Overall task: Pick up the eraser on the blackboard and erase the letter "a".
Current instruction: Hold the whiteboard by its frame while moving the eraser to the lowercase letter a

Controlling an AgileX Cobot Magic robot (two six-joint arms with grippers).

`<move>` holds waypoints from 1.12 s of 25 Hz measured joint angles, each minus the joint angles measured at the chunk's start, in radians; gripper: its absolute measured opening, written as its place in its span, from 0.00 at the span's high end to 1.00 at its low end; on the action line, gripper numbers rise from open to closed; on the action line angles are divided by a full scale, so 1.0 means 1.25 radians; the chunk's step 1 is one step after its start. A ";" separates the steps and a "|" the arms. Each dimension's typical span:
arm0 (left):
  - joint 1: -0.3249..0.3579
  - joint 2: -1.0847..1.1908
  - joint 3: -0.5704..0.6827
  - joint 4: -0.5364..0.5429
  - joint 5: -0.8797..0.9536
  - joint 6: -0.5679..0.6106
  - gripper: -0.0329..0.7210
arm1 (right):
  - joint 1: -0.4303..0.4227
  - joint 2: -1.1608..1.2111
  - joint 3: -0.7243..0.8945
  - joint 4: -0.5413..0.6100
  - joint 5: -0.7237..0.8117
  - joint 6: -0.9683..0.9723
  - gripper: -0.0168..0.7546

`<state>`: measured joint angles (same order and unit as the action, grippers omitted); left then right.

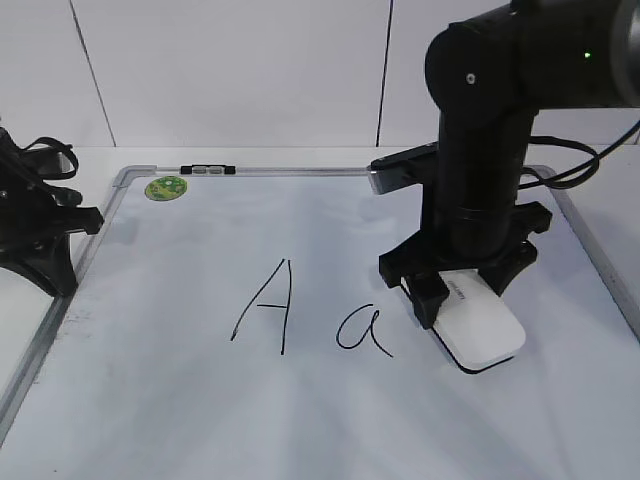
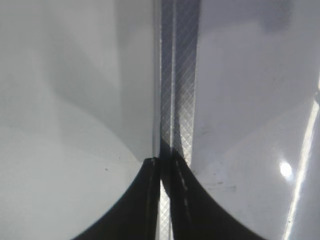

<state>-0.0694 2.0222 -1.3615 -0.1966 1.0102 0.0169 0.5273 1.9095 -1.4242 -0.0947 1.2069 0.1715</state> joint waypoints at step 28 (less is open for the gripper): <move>0.000 0.000 0.000 0.000 0.000 0.000 0.92 | 0.000 0.114 -0.067 0.020 -0.048 0.000 0.25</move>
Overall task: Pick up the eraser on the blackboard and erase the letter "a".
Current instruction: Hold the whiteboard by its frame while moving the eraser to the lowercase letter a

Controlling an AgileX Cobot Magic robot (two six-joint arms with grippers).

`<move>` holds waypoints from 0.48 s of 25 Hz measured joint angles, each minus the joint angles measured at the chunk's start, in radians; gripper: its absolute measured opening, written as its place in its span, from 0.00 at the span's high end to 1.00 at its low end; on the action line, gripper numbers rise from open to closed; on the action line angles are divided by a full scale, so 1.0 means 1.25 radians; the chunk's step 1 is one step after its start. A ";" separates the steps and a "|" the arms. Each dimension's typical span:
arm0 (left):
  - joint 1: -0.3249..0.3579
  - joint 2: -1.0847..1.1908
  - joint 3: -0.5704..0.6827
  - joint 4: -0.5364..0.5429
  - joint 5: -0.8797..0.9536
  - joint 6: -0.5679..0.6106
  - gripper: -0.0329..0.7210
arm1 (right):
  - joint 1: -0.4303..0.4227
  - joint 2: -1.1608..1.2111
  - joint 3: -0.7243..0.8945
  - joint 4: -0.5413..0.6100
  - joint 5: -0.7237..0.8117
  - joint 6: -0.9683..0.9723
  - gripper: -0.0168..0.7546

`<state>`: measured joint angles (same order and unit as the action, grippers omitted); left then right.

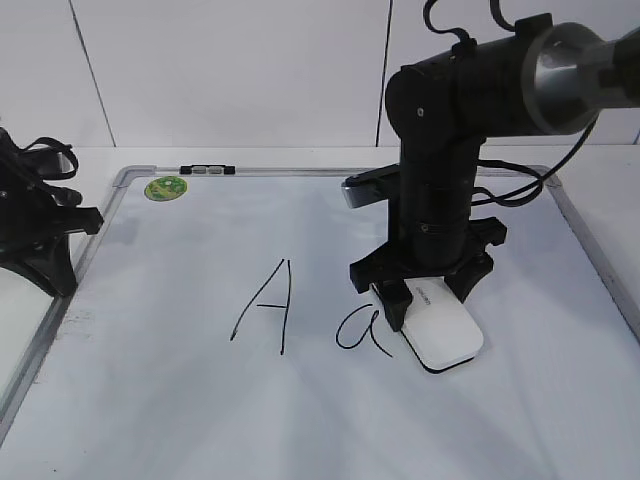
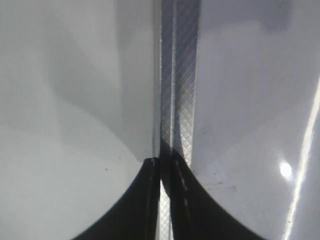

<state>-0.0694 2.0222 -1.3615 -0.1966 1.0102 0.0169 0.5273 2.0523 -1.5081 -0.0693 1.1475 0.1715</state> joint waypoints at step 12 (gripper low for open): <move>0.000 0.000 0.000 0.000 0.000 0.000 0.92 | 0.050 0.001 -0.002 0.004 -0.001 -0.002 0.25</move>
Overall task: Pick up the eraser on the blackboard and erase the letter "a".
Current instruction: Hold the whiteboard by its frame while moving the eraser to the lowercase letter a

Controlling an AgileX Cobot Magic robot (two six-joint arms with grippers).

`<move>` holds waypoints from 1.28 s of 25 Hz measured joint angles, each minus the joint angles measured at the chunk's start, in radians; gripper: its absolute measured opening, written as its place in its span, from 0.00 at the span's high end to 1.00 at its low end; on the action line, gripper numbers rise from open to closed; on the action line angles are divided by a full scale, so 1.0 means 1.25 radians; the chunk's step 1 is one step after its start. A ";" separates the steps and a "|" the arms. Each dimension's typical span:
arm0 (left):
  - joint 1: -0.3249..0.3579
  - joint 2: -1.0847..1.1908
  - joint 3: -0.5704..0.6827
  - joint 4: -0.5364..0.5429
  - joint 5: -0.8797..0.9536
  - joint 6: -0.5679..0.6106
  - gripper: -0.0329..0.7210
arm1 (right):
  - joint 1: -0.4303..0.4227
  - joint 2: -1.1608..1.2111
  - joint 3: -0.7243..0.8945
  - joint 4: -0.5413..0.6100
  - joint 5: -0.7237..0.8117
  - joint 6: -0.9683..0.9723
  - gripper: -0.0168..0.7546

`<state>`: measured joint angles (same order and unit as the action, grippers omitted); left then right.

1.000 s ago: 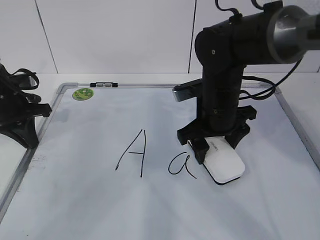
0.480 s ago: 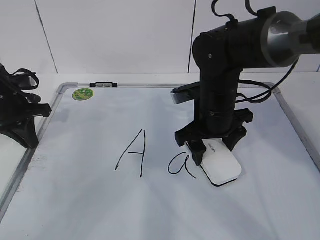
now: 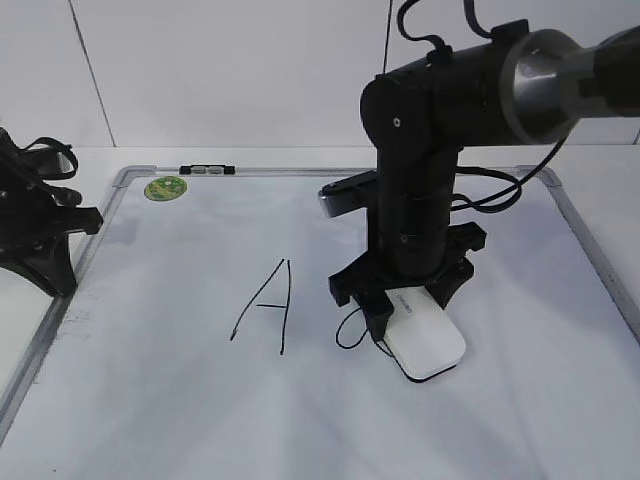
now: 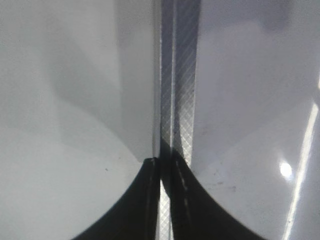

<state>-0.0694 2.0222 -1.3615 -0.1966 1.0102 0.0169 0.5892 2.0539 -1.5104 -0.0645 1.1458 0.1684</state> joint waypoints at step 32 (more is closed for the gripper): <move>0.000 0.000 0.000 0.000 0.000 0.000 0.91 | 0.078 0.002 0.000 -0.030 0.008 0.017 0.25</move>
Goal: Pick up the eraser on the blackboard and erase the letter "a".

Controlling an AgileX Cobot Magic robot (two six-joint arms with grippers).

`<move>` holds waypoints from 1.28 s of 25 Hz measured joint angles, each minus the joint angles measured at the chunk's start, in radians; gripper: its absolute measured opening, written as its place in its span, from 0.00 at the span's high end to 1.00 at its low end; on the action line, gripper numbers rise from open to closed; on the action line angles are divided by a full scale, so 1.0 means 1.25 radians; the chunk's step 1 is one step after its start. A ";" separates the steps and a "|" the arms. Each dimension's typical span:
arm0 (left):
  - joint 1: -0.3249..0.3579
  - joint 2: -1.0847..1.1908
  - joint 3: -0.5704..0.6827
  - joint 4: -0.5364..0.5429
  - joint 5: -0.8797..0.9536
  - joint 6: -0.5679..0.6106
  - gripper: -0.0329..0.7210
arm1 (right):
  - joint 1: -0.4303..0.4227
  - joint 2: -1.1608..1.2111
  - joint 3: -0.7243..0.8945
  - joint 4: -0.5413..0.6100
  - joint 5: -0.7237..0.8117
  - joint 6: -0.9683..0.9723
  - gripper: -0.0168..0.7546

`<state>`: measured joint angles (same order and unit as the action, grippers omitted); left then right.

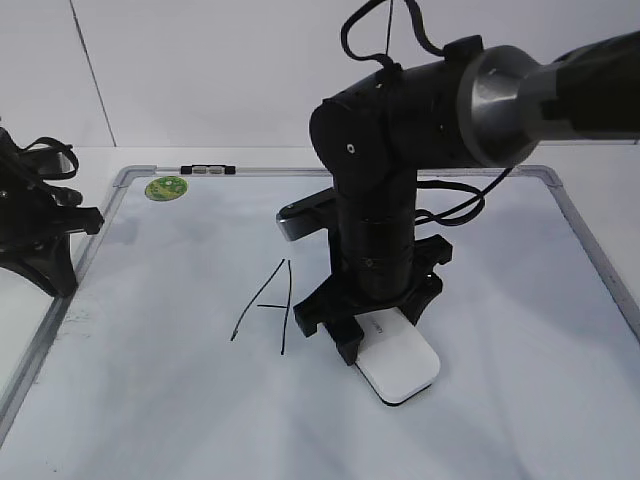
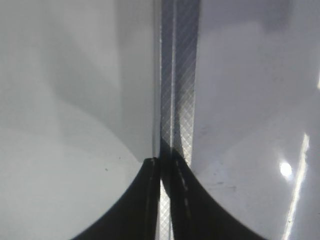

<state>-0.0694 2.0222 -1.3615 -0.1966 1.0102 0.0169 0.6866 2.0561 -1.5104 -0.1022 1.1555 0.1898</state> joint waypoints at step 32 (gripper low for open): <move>0.000 0.000 0.000 0.000 0.000 0.000 0.91 | -0.085 0.019 -0.040 -0.022 0.036 0.027 0.25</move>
<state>-0.0694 2.0222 -1.3615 -0.1966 1.0102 0.0169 0.5806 2.0804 -1.5604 -0.1293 1.2008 0.2239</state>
